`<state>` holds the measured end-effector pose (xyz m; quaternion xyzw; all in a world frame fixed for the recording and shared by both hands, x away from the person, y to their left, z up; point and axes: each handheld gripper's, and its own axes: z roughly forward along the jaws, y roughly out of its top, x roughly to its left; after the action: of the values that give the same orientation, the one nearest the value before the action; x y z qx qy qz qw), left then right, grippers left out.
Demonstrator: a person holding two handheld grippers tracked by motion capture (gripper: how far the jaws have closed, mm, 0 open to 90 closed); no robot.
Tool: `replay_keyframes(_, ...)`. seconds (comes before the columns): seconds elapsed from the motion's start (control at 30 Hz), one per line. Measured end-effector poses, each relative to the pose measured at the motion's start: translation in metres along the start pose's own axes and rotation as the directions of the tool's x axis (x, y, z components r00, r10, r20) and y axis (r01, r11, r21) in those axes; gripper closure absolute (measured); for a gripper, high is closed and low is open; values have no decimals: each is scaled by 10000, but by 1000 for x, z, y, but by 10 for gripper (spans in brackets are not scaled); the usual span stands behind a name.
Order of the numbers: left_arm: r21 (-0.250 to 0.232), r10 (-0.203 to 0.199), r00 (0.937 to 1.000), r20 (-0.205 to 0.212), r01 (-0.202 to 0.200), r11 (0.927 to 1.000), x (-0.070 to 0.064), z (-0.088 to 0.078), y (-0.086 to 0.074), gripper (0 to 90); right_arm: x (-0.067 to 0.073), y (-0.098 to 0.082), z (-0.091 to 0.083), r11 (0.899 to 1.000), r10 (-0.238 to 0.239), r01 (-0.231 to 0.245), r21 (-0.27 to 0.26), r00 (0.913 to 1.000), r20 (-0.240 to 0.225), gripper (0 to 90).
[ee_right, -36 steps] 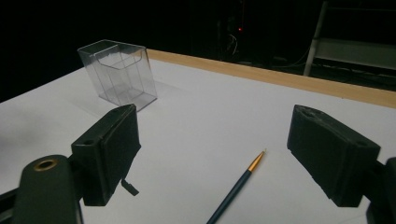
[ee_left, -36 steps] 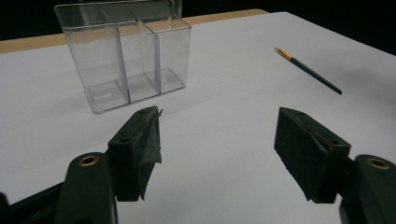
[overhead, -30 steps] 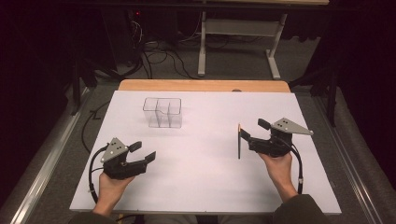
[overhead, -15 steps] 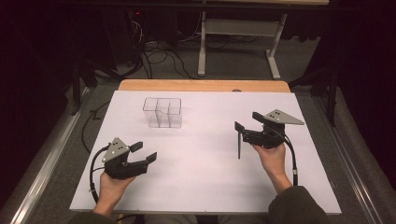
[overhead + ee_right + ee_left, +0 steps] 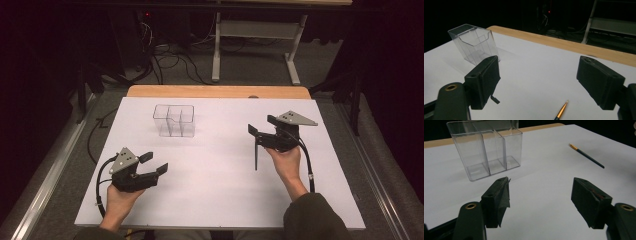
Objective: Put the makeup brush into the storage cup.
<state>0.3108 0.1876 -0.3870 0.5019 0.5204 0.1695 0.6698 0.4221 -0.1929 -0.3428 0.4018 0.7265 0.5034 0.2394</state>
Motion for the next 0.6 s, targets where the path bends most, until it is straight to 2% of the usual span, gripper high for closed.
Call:
replay_keyframes(0.4,5,20,10000,22,-20,10000,0,0,0,309,-2,6,6,9999,-22,20,150,9999,137,199)
replay_keyframes(0.6,28,39,10000,25,-39,10000,0,0,0,308,-2,7,6,9992,0,-7,402,9998,175,208)
